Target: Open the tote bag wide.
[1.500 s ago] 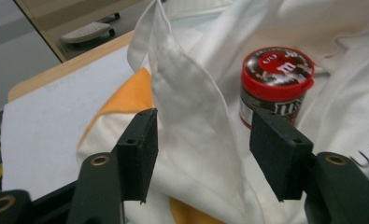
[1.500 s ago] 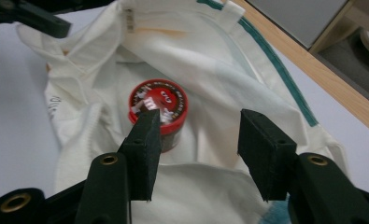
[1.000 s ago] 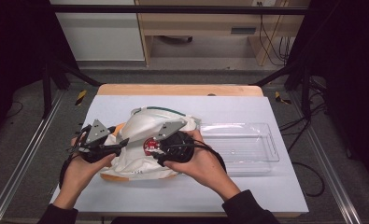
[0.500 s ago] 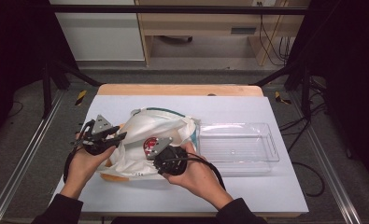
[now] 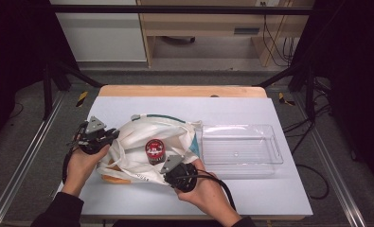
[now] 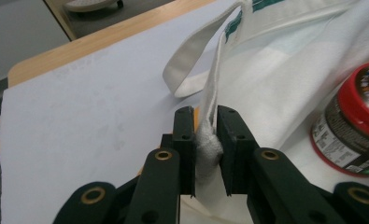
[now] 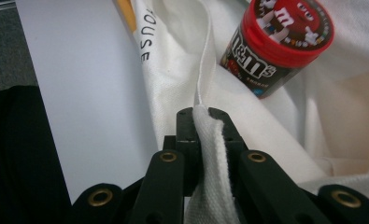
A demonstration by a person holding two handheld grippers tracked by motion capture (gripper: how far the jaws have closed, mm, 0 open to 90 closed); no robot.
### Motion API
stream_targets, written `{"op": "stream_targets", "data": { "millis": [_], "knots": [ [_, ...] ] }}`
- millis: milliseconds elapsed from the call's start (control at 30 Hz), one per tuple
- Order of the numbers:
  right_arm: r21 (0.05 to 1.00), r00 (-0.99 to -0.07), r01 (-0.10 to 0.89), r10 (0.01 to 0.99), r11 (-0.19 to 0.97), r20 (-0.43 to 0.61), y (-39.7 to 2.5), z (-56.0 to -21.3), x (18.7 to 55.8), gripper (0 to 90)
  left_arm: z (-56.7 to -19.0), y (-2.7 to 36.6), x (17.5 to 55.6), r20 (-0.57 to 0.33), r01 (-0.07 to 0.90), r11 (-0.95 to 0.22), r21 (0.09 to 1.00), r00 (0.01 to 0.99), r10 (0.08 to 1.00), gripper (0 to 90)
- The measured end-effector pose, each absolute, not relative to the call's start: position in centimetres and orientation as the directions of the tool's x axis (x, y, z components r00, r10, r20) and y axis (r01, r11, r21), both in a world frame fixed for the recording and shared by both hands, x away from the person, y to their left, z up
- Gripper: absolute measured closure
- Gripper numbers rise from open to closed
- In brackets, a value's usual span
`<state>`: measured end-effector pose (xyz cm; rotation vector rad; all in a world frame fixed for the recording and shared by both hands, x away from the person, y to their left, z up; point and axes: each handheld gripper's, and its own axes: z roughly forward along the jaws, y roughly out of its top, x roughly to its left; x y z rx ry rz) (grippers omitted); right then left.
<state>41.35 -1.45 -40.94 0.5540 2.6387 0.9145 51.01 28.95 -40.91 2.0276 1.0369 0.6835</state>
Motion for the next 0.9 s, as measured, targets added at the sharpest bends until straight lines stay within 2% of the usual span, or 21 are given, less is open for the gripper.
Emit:
{"op": "stream_targets", "data": {
  "millis": [233,533,900],
  "knots": [
    [0.643,-0.878,0.264,0.455,0.719,-0.147,-1.7,-42.1,40.7,84.4,-41.6,30.3,51.5,0.084,0.459,-0.357,0.813,0.515,0.853,78.6],
    [0.658,-0.875,0.264,0.462,0.705,-0.145,-2.3,-42.8,40.0,84.6,-41.6,30.4,51.7,0.106,0.451,-0.362,0.816,0.498,0.861,79.0],
    [0.638,-0.883,0.28,0.453,0.717,-0.122,-2.1,-45.2,39.6,84.5,-42.4,30.4,51.1,0.107,0.457,-0.375,0.806,0.51,0.853,79.0]
  ]
}}
